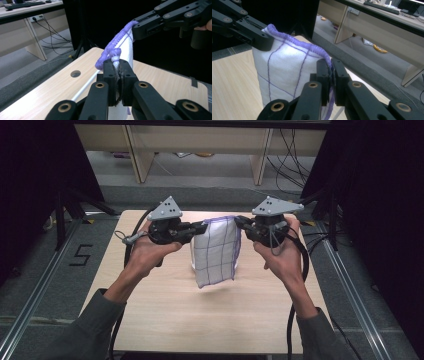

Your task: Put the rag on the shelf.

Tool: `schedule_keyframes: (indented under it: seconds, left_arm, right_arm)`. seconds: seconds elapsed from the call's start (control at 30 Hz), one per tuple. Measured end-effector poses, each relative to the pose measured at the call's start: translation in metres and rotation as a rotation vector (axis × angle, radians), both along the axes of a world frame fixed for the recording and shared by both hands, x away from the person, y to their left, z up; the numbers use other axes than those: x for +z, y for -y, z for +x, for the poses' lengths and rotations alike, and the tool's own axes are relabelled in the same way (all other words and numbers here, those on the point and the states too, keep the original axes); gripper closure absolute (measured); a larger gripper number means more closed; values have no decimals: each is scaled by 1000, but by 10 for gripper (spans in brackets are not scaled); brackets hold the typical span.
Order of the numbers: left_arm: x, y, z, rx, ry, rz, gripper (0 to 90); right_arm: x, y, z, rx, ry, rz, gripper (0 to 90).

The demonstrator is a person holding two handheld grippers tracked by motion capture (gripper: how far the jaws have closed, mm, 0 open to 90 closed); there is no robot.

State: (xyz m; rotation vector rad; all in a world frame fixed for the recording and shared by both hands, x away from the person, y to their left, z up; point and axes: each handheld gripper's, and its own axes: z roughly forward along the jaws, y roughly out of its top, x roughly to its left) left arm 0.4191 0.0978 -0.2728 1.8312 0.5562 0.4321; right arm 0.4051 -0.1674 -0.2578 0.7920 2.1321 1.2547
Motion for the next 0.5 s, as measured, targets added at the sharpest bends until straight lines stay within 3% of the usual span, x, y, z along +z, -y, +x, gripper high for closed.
schedule_keyframes:
  seconds: [0.13, 0.23, 0.5]
  left_arm:
    - [5, 0, 6, 15, 7, -5, 856]
    - [10, -1, 13, 33, 8, -14, 856]
    - [14, 0, 32, 71, -3, -21, 855]
  right_arm:
    - [6, -2, 7, -15, 4, 12, 862]
    - [12, -2, 16, -9, 43, 5, 862]
    - [20, -7, 36, -32, 23, 19, 861]
